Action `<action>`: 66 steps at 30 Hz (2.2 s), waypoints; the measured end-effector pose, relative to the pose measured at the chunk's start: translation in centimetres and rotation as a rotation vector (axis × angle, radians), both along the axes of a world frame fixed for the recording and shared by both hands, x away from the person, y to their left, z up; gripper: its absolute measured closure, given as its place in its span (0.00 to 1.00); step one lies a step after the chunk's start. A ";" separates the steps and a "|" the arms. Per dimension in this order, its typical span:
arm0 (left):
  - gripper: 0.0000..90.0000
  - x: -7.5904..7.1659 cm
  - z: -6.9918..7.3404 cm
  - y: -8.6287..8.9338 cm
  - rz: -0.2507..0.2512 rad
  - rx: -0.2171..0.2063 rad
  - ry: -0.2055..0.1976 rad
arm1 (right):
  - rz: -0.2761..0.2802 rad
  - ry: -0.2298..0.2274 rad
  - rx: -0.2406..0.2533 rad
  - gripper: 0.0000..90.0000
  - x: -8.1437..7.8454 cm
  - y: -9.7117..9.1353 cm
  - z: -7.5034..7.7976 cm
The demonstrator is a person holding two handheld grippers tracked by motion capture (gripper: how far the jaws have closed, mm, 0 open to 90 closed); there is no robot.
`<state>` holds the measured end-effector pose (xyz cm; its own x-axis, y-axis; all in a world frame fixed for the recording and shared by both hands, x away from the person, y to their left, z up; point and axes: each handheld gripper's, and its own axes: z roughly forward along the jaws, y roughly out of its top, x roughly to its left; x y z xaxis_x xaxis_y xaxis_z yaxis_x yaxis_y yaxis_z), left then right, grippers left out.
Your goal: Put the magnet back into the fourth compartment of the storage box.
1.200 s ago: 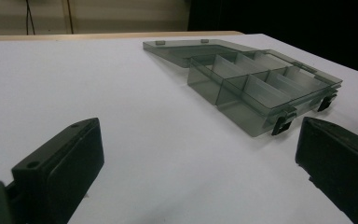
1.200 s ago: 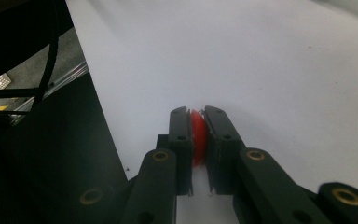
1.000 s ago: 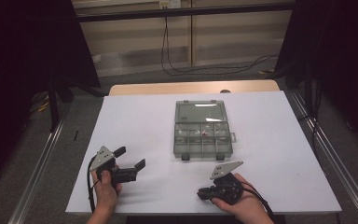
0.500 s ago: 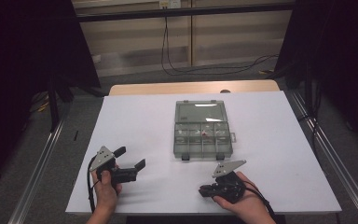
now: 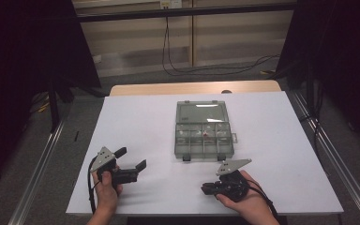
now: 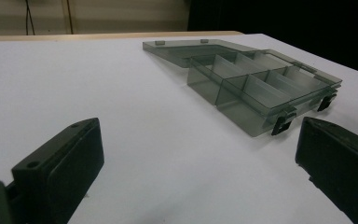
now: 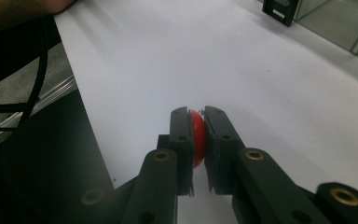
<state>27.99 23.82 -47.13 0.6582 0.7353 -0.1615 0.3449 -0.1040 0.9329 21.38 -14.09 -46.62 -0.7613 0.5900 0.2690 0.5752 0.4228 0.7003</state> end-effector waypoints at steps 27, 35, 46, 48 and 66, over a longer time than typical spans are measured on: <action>0.01 0.0 0.0 0.1 -0.003 0.004 0.000 | -0.056 -0.046 0.016 0.92 0.7 -1.2 1.3; 0.01 0.0 0.0 0.0 0.006 0.001 0.001 | -0.082 -0.070 0.026 0.92 1.3 -1.9 2.1; 0.01 0.0 0.0 0.0 0.007 0.003 -0.001 | -0.112 -0.078 0.035 0.92 2.2 -2.9 3.1; 0.01 0.0 0.0 0.0 0.008 0.004 -0.001 | -0.118 -0.077 0.037 0.92 2.4 -3.0 3.3; 0.01 0.0 0.0 0.1 0.002 0.010 0.001 | -0.150 -0.093 0.043 0.92 4.0 -3.6 4.5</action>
